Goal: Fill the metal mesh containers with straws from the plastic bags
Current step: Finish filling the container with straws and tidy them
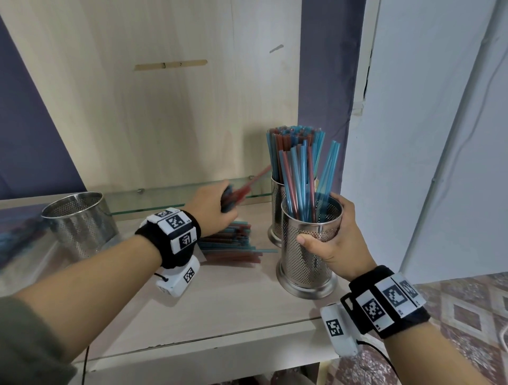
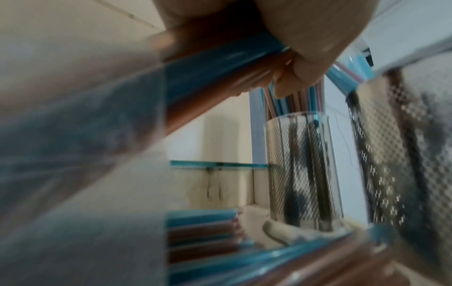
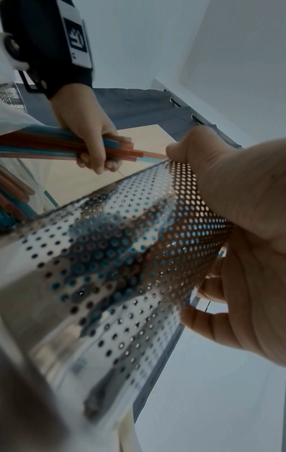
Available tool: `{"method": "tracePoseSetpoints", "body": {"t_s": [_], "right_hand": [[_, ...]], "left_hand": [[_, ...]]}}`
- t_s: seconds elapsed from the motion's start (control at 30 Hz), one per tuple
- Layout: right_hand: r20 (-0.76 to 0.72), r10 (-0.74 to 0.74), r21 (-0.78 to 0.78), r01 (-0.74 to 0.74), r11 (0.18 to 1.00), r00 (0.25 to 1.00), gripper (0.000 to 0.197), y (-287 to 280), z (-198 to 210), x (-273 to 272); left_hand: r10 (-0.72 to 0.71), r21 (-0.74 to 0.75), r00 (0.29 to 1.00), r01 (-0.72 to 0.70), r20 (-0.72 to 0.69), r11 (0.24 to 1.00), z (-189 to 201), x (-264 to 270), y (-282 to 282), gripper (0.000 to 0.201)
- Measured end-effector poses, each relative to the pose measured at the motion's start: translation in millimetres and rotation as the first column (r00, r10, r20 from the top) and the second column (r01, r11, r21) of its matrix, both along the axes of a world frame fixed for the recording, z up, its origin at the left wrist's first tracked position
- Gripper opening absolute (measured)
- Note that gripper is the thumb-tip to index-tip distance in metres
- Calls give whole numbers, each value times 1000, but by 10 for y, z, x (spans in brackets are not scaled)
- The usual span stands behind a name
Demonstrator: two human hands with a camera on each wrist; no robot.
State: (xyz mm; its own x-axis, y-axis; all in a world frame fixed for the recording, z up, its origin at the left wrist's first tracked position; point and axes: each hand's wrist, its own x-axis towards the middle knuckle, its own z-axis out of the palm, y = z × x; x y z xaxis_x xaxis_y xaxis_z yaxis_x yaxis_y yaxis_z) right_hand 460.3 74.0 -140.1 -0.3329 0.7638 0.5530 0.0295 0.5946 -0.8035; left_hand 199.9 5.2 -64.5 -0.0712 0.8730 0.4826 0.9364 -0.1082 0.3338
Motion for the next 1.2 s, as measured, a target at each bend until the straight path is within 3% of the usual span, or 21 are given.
{"method": "tracePoseSetpoints", "body": {"t_s": [0.27,0.4,0.57,0.7,0.8,1.1,1.2], "right_hand": [[-5,8,3,-8,1000,1000,101,10,-6,-2],[1,9,6,-9,1000,1000,97,-3,5,-5],[-7,6,-2,-6,1000,1000,96,-18,16,-4],[-13,7,-13,-7,1000,1000,97,-19,16,-2],[-20,8,-11,-8,1000,1000,98,-15,5,-3],[-26,8,-22,-9,1000,1000,103,-22,13,-5],[-31,18,-28,-18,999,999,102,-14,-4,5]], "left_hand": [[-35,232,922,-60,387,971,398,186,-27,13],[-103,343,861,-87,499,935,599,228,-60,24],[-80,377,775,-211,627,902,801,93,-50,13],[-198,456,668,-236,717,858,997,37,-33,17],[-344,529,549,-219,761,820,1158,20,-30,20],[-581,652,336,-159,742,741,1618,111,-134,43],[-616,642,191,-128,764,756,1723,223,-114,43]]}}
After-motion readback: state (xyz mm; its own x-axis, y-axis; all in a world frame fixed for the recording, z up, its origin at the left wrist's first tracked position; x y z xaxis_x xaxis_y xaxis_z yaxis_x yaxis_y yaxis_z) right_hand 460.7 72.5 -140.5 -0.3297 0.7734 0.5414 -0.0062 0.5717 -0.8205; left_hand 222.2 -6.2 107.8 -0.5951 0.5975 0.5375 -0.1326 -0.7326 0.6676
